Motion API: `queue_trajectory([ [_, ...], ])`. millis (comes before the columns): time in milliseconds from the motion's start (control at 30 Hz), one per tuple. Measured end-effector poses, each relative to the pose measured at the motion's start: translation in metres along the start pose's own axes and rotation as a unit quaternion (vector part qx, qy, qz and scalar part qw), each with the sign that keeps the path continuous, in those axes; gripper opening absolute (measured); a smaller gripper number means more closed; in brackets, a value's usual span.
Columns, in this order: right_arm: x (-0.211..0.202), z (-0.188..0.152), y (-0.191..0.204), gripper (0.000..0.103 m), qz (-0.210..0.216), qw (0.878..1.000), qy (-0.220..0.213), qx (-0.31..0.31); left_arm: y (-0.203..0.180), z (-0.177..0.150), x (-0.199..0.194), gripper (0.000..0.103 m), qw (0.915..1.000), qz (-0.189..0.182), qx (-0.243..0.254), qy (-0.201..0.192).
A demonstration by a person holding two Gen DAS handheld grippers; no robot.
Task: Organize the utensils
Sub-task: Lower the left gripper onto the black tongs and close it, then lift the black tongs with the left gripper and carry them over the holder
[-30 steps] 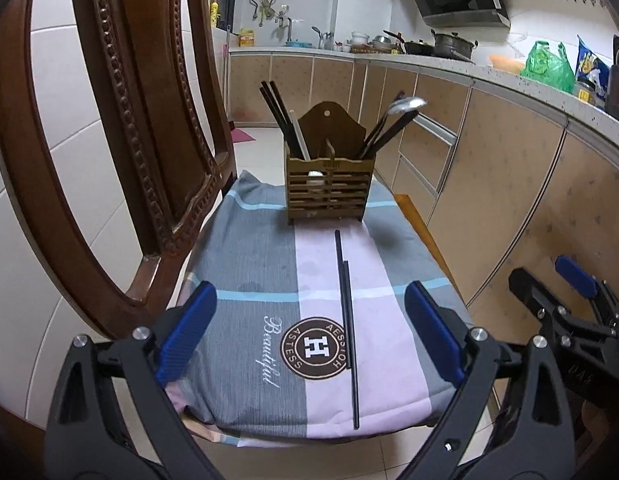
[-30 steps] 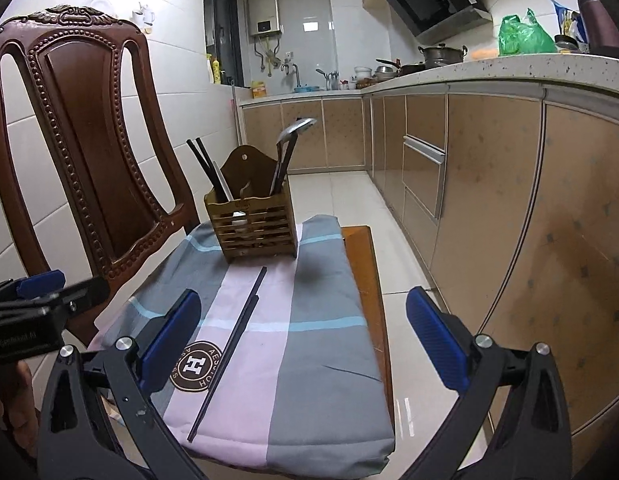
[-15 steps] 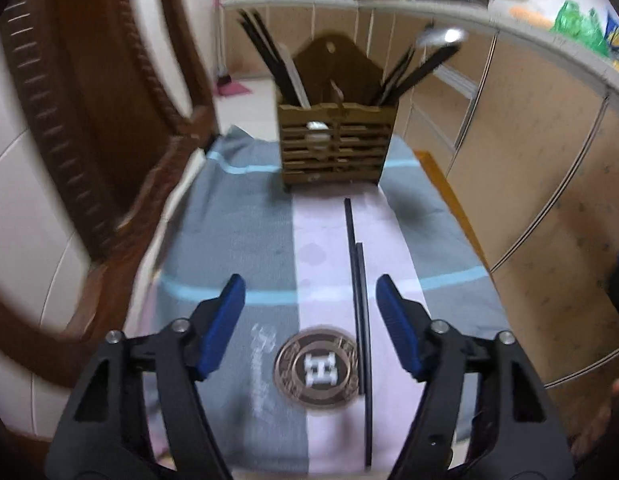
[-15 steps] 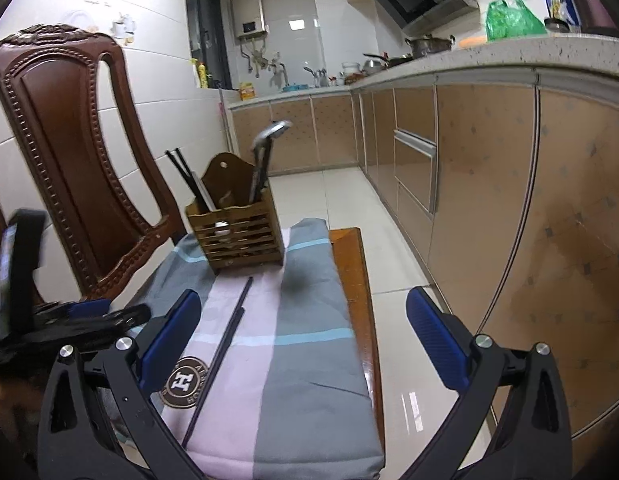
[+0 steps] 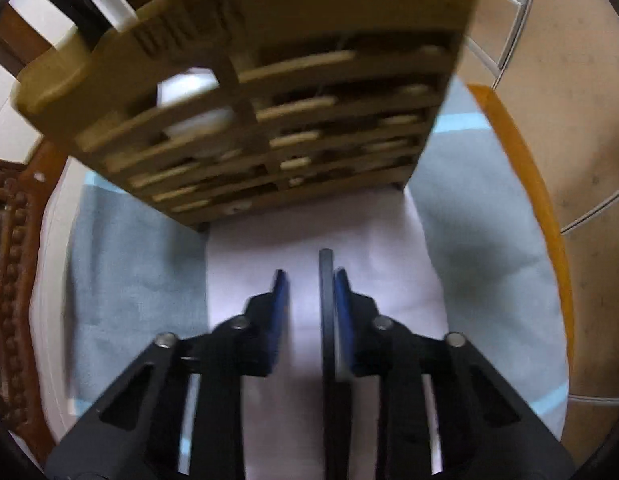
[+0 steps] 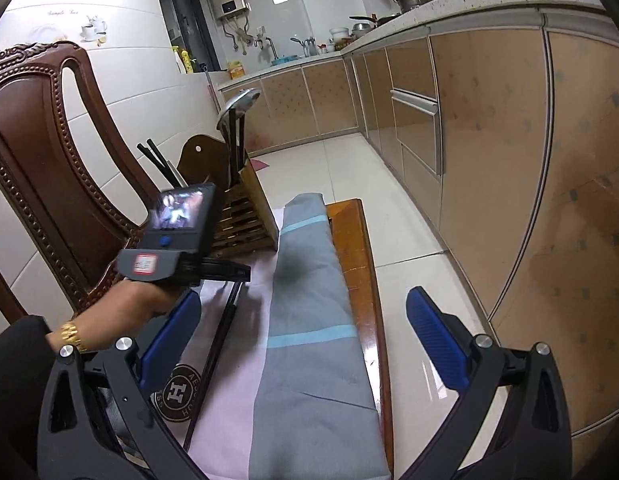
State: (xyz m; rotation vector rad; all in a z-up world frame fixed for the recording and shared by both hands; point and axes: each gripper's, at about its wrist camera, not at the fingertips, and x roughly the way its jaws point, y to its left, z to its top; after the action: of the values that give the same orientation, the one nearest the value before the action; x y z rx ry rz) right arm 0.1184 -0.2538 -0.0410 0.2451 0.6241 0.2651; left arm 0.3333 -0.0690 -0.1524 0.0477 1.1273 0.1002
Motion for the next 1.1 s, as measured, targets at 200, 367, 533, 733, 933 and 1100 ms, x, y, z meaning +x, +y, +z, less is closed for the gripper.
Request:
queue_trajectory([
  [200, 0.01, -0.001, 0.004, 0.1, 0.005, 1.0, 0.009, -0.006, 0.004, 0.0, -0.009, 0.006, 0.9994, -0.027, -0.008, -0.021],
  [367, 0.028, -0.004, 0.018, 0.1, 0.008, 0.999, 0.031, -0.017, 0.04, -0.031, -0.097, 0.006, 0.9901, -0.067, -0.029, -0.12],
  [533, 0.078, -0.015, 0.045, 0.1, 0.028, 0.994, 0.104, -0.022, 0.088, -0.089, -0.226, 0.006, 0.9597, -0.075, -0.054, -0.265],
  [733, 0.133, -0.03, 0.092, 0.078, 0.01, 0.983, 0.164, -0.08, 0.123, -0.131, -0.323, 0.006, 0.9205, -0.043, -0.062, -0.383],
  [933, 0.189, -0.041, 0.123, 0.055, -0.032, 0.97, 0.211, -0.119, 0.142, -0.143, -0.325, 0.006, 0.9167, -0.033, -0.066, -0.393],
  [1100, 0.201, -0.039, 0.128, 0.01, -0.046, 0.966, 0.223, -0.123, 0.149, -0.134, -0.305, 0.006, 0.9236, -0.046, -0.068, -0.375],
])
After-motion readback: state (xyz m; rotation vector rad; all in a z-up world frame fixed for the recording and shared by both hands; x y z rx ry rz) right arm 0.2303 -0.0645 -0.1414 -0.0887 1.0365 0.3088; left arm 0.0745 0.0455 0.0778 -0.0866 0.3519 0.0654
